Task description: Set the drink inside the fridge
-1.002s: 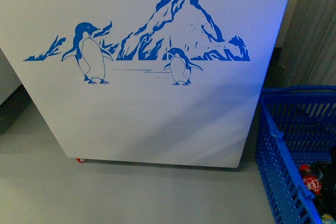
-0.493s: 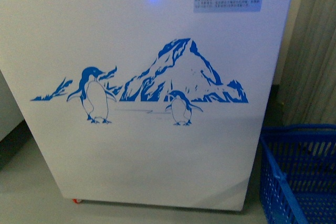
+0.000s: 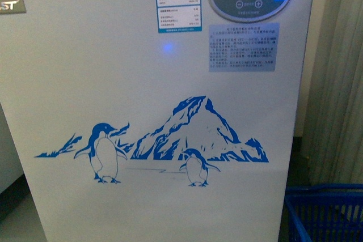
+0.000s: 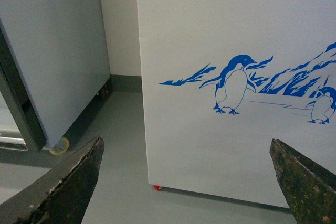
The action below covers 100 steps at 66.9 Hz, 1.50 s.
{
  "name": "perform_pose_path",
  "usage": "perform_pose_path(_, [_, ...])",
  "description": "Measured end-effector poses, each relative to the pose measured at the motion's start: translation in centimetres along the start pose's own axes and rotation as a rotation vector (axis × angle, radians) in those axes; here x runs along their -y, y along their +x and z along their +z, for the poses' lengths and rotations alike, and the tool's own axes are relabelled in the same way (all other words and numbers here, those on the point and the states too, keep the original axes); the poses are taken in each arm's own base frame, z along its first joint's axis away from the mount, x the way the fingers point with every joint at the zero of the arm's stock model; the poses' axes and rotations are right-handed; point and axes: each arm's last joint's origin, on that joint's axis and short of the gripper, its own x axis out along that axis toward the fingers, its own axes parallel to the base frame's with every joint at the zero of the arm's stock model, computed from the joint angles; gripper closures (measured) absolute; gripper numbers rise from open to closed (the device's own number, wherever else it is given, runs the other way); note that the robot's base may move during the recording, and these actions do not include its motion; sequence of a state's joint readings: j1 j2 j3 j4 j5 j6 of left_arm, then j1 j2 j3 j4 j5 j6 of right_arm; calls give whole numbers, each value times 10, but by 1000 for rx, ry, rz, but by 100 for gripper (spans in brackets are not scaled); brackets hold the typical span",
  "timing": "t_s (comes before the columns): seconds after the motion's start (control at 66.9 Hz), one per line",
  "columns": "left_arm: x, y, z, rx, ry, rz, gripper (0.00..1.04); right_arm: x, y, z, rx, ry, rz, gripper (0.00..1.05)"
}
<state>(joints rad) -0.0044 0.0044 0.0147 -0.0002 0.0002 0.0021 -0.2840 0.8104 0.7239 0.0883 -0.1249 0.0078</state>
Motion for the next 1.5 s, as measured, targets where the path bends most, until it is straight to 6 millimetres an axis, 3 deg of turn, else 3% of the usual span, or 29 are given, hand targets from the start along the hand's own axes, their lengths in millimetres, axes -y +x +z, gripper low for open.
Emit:
perform_pose_path(0.284, [0,0,0,0,0,0,8,-13,-67,20,137,85,85,68])
perform_pose_path(0.374, [0,0,0,0,0,0,8,-19,-77,23,172,99,124,68])
perform_pose_path(0.568, [0,0,0,0,0,0,8,-28,-80,15,180,101,162,68])
perform_pose_path(1.495, [0,0,0,0,0,0,8,-29,-79,12,171,99,159,68])
